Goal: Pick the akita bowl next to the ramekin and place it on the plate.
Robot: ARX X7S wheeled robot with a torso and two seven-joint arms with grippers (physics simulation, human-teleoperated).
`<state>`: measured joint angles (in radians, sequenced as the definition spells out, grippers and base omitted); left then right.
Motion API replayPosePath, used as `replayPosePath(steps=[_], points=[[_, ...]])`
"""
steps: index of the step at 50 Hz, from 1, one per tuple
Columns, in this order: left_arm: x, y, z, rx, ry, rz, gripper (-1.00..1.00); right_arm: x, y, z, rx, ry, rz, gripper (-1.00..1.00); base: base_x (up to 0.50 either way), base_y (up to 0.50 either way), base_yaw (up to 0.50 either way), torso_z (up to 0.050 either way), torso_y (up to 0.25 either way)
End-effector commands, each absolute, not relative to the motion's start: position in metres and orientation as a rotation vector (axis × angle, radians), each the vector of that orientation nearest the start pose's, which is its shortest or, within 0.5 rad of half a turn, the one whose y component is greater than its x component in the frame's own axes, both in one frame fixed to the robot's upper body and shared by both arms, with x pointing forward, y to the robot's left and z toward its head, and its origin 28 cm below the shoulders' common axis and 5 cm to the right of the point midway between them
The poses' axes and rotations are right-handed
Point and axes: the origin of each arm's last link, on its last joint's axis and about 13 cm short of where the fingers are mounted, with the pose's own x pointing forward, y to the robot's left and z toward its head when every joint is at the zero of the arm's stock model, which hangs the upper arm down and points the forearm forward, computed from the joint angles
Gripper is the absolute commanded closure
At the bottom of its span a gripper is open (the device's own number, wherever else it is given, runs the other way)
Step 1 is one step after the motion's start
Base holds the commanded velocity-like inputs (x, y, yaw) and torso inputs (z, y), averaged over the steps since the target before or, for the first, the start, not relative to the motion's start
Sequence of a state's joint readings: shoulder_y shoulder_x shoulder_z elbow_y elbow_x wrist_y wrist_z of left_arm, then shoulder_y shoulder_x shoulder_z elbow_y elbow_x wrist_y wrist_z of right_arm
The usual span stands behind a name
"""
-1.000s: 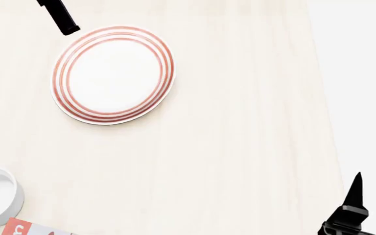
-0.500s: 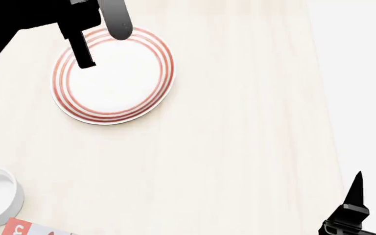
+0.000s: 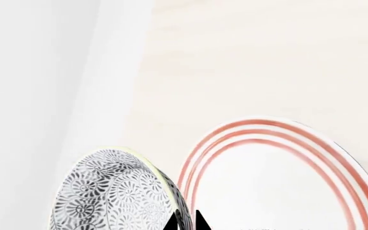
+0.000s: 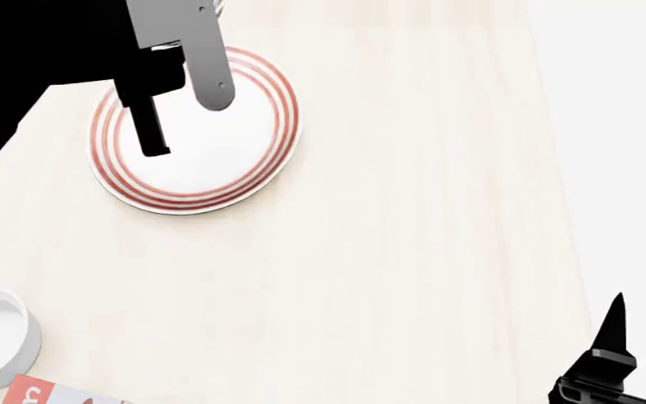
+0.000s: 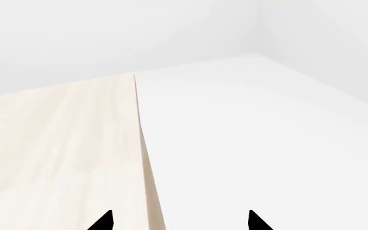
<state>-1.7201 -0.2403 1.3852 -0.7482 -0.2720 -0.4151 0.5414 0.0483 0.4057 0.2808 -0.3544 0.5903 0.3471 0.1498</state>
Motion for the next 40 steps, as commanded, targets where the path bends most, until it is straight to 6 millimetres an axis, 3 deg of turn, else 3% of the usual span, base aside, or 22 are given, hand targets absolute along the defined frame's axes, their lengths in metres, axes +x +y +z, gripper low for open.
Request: replayPosePath(steps=[1, 40], points=[[0.409, 0.200, 0.348, 1.200, 0.098, -0.594, 1.00, 0.212, -0.210, 0.111, 0.153, -0.133, -0.198, -1.00, 0.00, 0.00, 0.00, 0.000, 0.000], [0.396, 0.206, 0.346, 1.176, 0.161, -0.703, 1.00, 0.211, -0.210, 0.111, 0.152, -0.132, -0.199, -1.00, 0.00, 0.00, 0.00, 0.000, 0.001]])
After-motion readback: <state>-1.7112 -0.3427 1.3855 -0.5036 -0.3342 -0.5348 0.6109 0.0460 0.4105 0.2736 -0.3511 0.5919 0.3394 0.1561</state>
